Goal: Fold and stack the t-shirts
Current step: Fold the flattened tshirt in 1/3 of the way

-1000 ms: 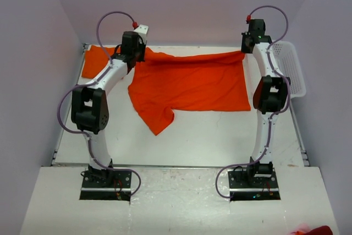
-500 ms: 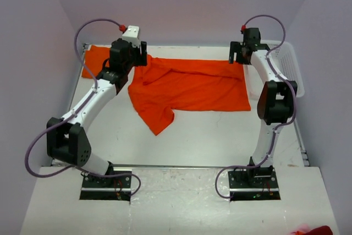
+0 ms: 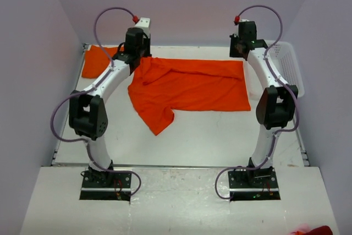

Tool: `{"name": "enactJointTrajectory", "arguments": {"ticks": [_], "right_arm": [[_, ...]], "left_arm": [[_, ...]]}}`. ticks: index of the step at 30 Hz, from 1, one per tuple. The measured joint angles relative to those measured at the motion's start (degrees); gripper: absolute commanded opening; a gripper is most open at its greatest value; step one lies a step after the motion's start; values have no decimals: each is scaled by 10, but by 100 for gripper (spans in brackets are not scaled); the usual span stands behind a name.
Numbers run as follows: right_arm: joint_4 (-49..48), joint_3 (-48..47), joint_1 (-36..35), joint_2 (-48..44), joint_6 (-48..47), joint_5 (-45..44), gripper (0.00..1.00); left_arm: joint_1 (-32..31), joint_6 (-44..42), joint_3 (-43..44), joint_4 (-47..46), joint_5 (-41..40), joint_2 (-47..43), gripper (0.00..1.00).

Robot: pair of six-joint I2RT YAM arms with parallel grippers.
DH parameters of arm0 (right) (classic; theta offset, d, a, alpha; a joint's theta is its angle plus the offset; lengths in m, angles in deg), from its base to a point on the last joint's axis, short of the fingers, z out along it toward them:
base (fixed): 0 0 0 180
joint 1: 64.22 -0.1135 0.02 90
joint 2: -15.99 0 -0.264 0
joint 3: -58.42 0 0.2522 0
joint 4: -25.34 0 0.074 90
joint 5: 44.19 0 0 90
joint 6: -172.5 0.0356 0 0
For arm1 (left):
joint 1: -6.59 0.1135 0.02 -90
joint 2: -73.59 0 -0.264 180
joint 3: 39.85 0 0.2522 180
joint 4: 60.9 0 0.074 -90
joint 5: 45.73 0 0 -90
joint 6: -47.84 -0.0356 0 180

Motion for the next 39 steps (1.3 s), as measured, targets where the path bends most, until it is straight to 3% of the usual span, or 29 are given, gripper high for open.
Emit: {"name": "enactJointTrajectory", "arguments": {"ticks": [5,7,8,9,14,23,31,39], "right_arm": [[3,43,-46,-25,19,19,0],[3,82,-72,-53,28,34,5],[4,99,-85,-67,35,47,18],[4,111,-98,-80,43,66,38],[1,135,-129,-118,56,119,41],[-15,238,-134,-177,76,136,37],[-34,263,-149,-261,81,134,36],[-50,295,-149,-287,82,134,34]], "left_arm": [[2,0,59,60,-24,115,0],[7,-1,85,84,-28,149,16],[11,-2,102,93,-28,163,31],[15,-4,116,98,-27,176,51],[37,-7,198,116,-24,220,48],[47,-11,296,128,-30,288,42],[52,-10,304,136,-30,341,40],[53,-10,304,138,-30,358,38]]}}
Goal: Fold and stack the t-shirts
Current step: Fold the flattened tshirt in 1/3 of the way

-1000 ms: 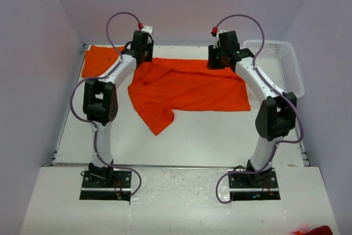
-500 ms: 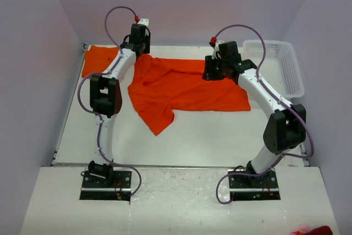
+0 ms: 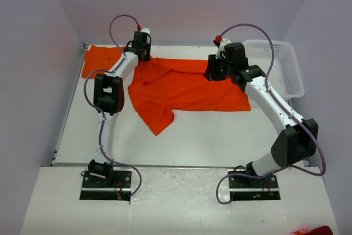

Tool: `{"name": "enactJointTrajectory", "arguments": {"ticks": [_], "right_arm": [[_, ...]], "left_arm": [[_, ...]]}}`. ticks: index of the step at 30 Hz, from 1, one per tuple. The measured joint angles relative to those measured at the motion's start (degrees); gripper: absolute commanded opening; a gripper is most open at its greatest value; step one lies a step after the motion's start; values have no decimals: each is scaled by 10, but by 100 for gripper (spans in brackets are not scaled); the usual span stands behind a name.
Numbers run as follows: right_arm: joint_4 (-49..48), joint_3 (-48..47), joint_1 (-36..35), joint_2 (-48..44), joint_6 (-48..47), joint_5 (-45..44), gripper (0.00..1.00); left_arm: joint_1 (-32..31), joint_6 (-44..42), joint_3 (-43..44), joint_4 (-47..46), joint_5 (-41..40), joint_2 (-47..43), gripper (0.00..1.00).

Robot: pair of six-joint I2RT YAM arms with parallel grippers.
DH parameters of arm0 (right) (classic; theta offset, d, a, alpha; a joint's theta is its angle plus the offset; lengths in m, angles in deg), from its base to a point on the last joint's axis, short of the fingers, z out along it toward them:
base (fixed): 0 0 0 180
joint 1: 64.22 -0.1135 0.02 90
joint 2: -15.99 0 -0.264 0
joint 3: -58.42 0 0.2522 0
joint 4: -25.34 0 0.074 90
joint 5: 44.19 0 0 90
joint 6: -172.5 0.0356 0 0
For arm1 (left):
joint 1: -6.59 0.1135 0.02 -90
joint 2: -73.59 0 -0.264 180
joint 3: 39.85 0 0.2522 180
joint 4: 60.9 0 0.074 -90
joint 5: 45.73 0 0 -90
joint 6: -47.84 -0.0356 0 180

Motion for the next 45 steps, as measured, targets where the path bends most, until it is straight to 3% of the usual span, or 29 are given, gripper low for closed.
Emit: {"name": "enactJointTrajectory", "arguments": {"ticks": [3,4,6,14,15,18,19,20,23,31,38,45], "right_arm": [[0,8,0,0,1,0,34],[0,8,0,0,1,0,33],[0,8,0,0,1,0,33],[0,8,0,0,2,0,33],[0,8,0,0,2,0,33],[0,8,-3,0,4,0,33],[0,8,-4,1,5,0,33],[0,8,-6,2,6,0,33],[0,8,-11,4,6,0,33],[-2,17,-25,14,11,0,33],[-6,56,-35,14,17,0,33],[-5,71,-40,-7,18,-5,33]], "left_arm": [[2,2,2,-3,0,4,23],[3,2,2,-4,0,5,10],[7,5,2,-5,1,5,0],[34,7,-45,-34,2,2,0],[38,9,-52,-34,2,2,14],[50,17,-64,-33,1,1,40],[54,20,-68,-33,-2,0,43],[57,21,-71,-33,-5,-1,52],[63,27,-98,-43,-15,-15,61],[47,47,-249,-102,-16,-157,64],[-10,47,-247,-145,3,-240,64],[-19,50,-163,-121,134,-177,58]]}}
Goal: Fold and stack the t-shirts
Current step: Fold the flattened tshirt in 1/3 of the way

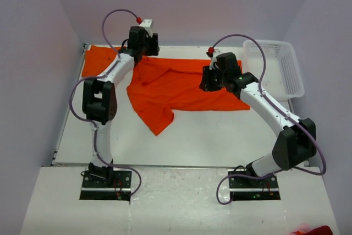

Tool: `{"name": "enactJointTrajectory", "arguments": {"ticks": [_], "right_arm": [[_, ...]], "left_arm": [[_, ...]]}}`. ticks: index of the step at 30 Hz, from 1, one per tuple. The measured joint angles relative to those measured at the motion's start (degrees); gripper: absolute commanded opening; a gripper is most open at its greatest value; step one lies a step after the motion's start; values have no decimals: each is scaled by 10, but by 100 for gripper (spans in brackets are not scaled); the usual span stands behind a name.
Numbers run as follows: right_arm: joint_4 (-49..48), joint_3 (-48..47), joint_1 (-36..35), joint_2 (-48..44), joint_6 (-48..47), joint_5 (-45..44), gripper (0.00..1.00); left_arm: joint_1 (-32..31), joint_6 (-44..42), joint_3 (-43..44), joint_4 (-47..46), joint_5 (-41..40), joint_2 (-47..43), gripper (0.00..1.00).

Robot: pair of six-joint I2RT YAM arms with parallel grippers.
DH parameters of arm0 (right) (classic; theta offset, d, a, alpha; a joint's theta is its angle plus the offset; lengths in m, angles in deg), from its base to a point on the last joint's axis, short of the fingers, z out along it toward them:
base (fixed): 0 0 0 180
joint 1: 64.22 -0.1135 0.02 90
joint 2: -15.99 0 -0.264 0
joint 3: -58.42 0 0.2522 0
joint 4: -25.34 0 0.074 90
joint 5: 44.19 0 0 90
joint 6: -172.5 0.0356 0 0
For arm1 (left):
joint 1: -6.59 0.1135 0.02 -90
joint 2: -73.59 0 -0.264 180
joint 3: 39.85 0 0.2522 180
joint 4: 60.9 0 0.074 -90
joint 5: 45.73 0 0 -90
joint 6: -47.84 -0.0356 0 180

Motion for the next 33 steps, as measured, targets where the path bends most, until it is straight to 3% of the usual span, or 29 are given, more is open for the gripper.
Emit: {"name": "enactJointTrajectory", "arguments": {"ticks": [10,33], "right_arm": [[0,0,0,-22,4,-32,30],[-1,10,0,-31,9,-56,31]], "left_arm": [[0,8,36,55,81,92,56],[-12,4,37,60,65,127,54]]}}
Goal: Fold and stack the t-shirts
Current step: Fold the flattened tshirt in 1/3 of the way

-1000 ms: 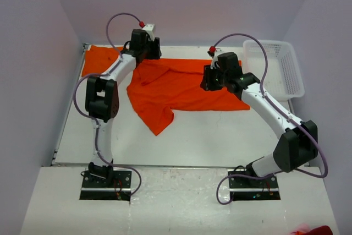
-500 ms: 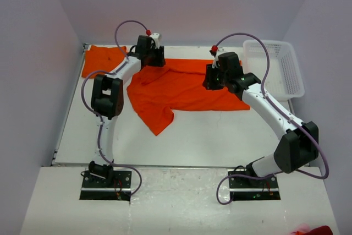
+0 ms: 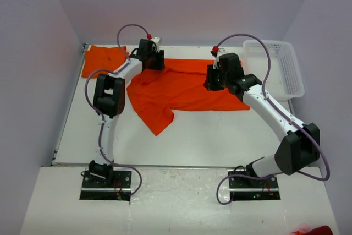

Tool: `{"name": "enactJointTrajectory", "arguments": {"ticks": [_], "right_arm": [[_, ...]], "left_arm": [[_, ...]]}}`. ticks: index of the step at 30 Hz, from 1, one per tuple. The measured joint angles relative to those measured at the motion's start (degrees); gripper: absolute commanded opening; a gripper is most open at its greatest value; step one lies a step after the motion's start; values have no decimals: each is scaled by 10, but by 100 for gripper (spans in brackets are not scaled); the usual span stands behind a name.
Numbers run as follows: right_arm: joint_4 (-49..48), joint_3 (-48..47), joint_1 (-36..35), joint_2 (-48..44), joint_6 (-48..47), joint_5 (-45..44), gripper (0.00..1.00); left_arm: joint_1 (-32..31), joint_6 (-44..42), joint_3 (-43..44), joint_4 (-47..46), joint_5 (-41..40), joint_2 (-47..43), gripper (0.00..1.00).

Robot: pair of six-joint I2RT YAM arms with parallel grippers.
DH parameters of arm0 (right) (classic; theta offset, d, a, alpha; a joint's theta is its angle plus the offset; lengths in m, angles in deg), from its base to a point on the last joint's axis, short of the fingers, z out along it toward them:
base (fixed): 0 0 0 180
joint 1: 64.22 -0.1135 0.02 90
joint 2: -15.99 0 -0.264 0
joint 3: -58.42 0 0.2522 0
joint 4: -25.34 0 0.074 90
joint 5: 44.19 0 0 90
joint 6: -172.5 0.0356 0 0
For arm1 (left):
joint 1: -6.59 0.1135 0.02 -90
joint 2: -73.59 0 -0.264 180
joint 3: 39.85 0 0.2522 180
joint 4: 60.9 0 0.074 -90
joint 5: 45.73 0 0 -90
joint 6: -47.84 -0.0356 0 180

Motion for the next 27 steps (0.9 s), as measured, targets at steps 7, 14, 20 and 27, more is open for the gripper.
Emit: {"name": "enactJointTrajectory", "arguments": {"ticks": [7,14,20,27], "right_arm": [[0,0,0,0,0,0,30],[0,0,0,0,2,0,30],[0,0,0,0,3,0,30],[0,0,0,0,4,1,30]], "left_arm": [[0,-3,11,0,0,28,49],[0,-3,13,-2,0,30,44],[0,-3,12,-3,0,30,38],[0,-2,11,-6,0,30,22]]}}
